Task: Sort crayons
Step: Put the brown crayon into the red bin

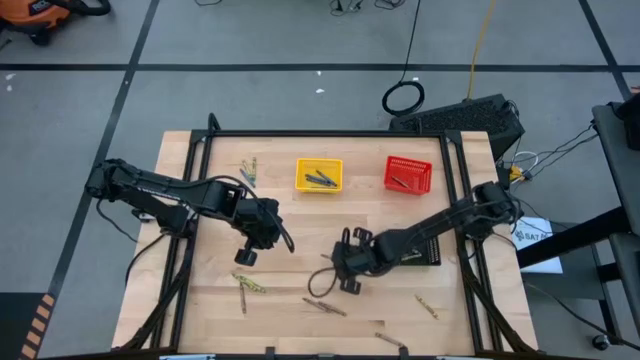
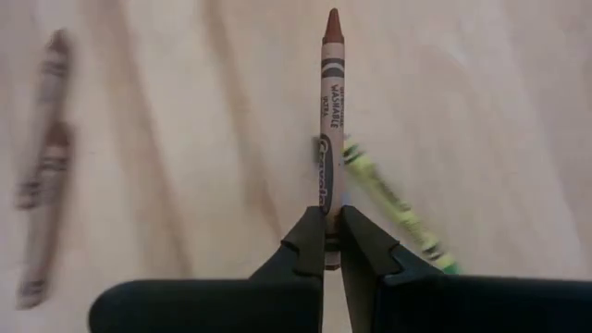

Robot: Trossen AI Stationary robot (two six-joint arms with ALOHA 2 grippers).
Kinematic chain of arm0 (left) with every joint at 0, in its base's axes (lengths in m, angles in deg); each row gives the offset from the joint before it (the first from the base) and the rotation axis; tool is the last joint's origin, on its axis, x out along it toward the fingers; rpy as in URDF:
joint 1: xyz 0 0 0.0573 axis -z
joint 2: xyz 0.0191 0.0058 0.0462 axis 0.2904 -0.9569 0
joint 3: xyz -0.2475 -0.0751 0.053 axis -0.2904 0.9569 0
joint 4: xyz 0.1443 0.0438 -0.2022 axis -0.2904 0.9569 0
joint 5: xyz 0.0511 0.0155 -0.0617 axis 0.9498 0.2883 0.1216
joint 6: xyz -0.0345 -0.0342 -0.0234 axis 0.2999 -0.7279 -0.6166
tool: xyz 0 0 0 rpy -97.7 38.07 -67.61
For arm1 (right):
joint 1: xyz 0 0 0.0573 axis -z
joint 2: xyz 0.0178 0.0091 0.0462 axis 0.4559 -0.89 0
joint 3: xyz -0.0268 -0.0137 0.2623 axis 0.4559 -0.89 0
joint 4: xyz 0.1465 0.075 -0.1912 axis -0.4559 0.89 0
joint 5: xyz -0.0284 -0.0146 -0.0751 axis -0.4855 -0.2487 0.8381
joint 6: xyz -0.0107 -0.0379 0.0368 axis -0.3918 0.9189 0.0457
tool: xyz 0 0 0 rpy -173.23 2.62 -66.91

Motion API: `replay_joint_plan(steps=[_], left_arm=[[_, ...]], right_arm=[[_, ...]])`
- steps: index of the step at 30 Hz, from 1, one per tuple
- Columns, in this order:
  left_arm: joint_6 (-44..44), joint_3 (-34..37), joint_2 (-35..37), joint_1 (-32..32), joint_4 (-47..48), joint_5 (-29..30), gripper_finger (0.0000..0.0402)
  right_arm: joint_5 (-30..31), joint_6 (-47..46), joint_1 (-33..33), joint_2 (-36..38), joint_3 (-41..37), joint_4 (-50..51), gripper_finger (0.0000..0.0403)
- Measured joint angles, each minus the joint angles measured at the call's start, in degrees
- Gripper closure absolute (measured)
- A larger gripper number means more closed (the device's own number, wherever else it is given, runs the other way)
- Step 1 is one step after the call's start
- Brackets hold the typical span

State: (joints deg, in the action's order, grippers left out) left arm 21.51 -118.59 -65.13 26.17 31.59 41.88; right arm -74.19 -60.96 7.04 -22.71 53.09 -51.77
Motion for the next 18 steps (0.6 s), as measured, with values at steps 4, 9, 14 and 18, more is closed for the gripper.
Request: replay_joint_plan(steps=[4, 9, 14, 18], left_arm=[[0.0, 0.0, 0.0, 0.0, 0.0, 0.0, 0.0338], [0.0, 0.0, 0.0, 0.0, 0.0, 0.0, 0.0338], [0.0, 0.0, 0.0, 0.0, 0.0, 0.0, 0.0338], [0.0, 0.0, 0.0, 0.0, 0.1, 0.0, 0.0338]], right_arm=[[0.2, 1.0, 2.6, 0.0, 0.0, 2.0, 0.0403], [2.5, -1.8, 5.6, 0.4, 0.0, 9.6, 0.0403], [2.7, -3.5, 7.1, 2.1, 0.0, 14.7, 0.0403], [3.3, -3.5, 7.7, 4.8, 0.0, 15.2, 0.0403]])
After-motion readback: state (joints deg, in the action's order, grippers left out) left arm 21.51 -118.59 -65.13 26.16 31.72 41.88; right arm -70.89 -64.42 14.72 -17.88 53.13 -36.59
